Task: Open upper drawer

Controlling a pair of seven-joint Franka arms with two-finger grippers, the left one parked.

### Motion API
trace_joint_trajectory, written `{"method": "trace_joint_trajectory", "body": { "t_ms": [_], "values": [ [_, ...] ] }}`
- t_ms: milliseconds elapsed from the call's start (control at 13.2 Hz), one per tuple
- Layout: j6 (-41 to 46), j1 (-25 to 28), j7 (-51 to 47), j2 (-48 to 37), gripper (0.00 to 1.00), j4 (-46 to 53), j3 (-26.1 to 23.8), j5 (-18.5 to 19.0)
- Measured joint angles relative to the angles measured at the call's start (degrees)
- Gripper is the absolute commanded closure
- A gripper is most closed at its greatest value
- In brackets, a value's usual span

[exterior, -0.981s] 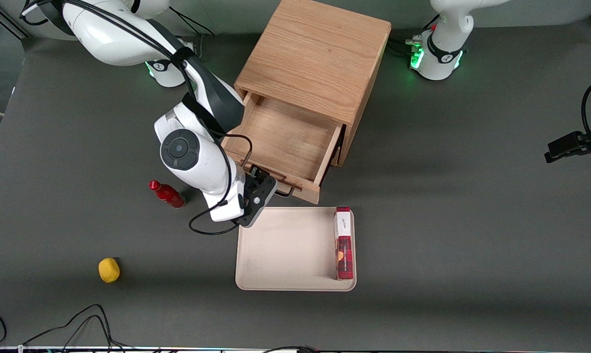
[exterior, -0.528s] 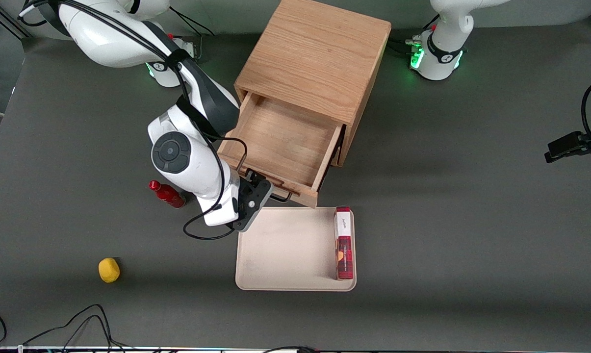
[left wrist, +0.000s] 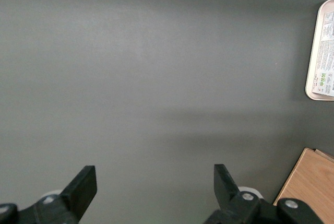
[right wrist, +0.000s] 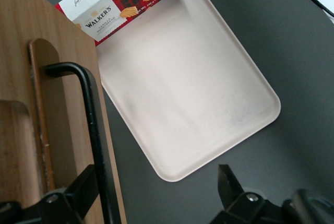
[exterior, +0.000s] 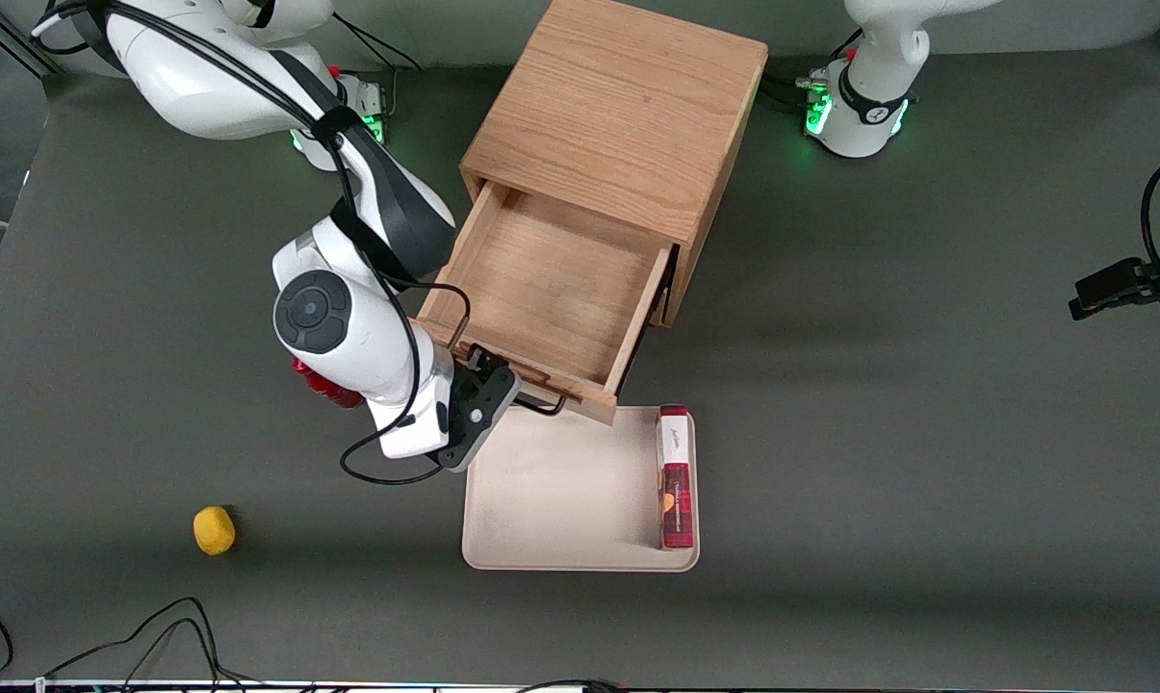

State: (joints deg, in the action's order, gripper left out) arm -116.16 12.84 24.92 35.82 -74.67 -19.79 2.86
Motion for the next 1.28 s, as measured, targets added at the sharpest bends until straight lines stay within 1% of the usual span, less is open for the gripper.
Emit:
{"method": "trace_joint_trajectory", "body": {
  "t_ms": [226,679,981,1283],
  "values": [
    [0.7,0.0,0.0,0.1,0.00,1.2,0.0,0.0],
    [10.5,-0.6,-0.5,-1.5,0.00,6.1,0.0,0.0],
    [22.7,-3.2,-8.4,-6.3,0.00,6.6,0.0,0.0],
    [35.0,-7.9,-12.1,-12.4,0.00,6.6,-0.1,0.0]
  ]
}}
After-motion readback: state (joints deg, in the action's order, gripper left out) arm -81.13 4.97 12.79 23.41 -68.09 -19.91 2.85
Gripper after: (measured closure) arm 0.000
